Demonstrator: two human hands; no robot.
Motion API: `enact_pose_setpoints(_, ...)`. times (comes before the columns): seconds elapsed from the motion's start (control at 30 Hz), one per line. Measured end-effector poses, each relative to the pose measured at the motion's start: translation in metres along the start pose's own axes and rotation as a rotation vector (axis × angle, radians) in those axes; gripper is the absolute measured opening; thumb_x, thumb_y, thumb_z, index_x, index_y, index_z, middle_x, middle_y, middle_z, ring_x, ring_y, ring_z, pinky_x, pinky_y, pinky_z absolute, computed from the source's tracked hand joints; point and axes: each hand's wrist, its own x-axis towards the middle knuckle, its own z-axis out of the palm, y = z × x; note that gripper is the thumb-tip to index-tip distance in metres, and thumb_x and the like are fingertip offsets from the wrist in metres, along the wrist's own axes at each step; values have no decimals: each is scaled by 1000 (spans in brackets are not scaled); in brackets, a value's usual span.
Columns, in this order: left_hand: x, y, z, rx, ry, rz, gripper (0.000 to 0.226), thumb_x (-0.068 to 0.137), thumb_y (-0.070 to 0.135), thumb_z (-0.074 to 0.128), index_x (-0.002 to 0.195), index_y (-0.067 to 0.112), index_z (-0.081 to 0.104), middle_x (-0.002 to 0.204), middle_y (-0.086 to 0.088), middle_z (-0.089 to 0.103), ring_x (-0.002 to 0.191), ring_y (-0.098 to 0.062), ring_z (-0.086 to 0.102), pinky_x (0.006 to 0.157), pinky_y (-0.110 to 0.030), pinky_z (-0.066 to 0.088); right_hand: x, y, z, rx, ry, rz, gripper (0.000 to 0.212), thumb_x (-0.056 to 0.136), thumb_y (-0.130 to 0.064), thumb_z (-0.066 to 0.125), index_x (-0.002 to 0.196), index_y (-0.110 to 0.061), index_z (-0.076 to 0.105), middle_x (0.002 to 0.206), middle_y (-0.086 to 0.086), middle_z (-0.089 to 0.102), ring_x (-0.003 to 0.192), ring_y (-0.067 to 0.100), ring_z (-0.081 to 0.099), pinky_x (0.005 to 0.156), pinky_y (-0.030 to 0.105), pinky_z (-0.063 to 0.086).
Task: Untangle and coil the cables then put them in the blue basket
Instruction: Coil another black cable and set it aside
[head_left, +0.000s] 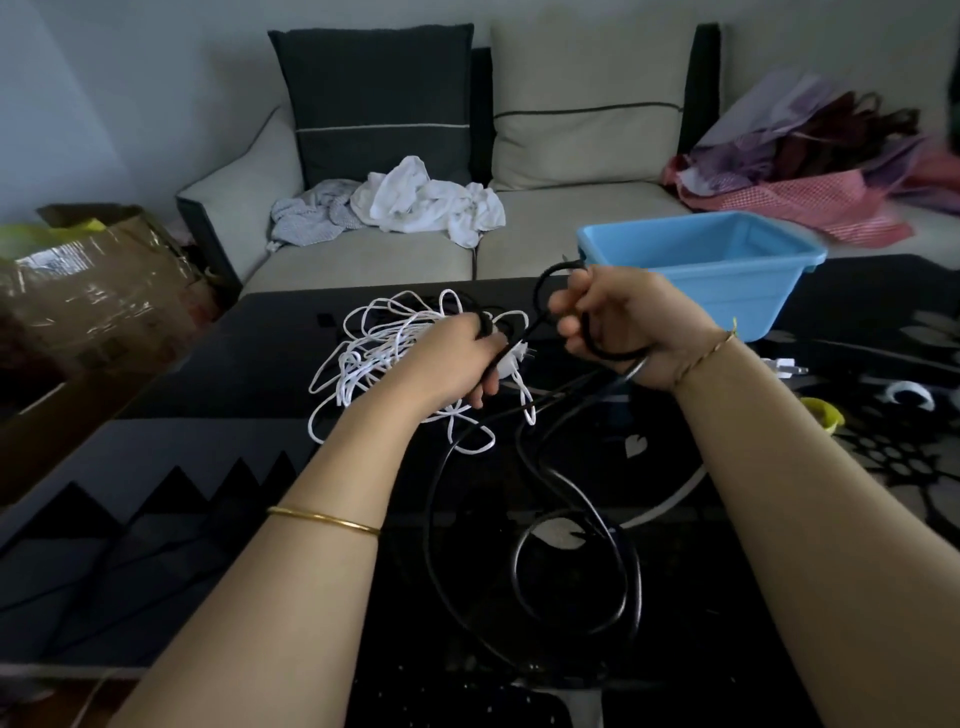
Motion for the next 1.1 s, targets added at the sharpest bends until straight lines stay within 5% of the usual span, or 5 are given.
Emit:
enact_pose_setpoints(0.3, -14, 5, -15, -149, -194, -105, 33, 97, 30, 50, 83, 4, 65, 39, 9, 27, 34, -8, 22, 36, -17, 22, -1, 1, -23, 29, 271, 149, 21, 82, -5, 30, 67, -16, 37, 57, 0, 41, 30, 8, 29, 33, 11, 22)
enact_pose_setpoints(0.5, -20, 26, -42, -767, -204, -49, 38, 101, 27, 35, 78, 5, 56, 36, 12, 23, 28, -1, 17, 31, -16, 18, -2, 25, -29, -1291, 198, 248, 32, 83, 6, 39, 56, -13, 40, 52, 5, 39, 39, 15, 36, 26, 15, 24)
enact_pose_setpoints(0.73, -24, 41, -36, -565, -194, -161, 45, 102, 35, 36, 78, 3, 59, 39, 10, 23, 30, -3, 18, 32, -16, 19, 4, 39, -32, -1808, 62, 205, 41, 76, -13, 56, 115, -25, 58, 118, 7, 55, 108, 29, 55, 90, 35, 48)
enact_pose_setpoints(0.97, -25, 40, -23, -422, -270, -286, 47, 102, 37, 34, 80, 2, 58, 37, 10, 23, 29, -4, 18, 33, -17, 17, -9, 24, 3, -509, -2, -50, 48, 74, 8, 45, 115, -12, 59, 110, 6, 64, 109, 15, 58, 78, 21, 47)
enact_pose_setpoints(1.1, -24, 40, -21, -453, -308, -326, 46, 101, 39, 35, 76, 6, 54, 37, 10, 23, 28, -4, 17, 32, -16, 16, -9, 30, 17, -547, -141, -58, 19, 67, -6, 59, 84, -14, 61, 74, -1, 62, 76, 13, 57, 75, 27, 45)
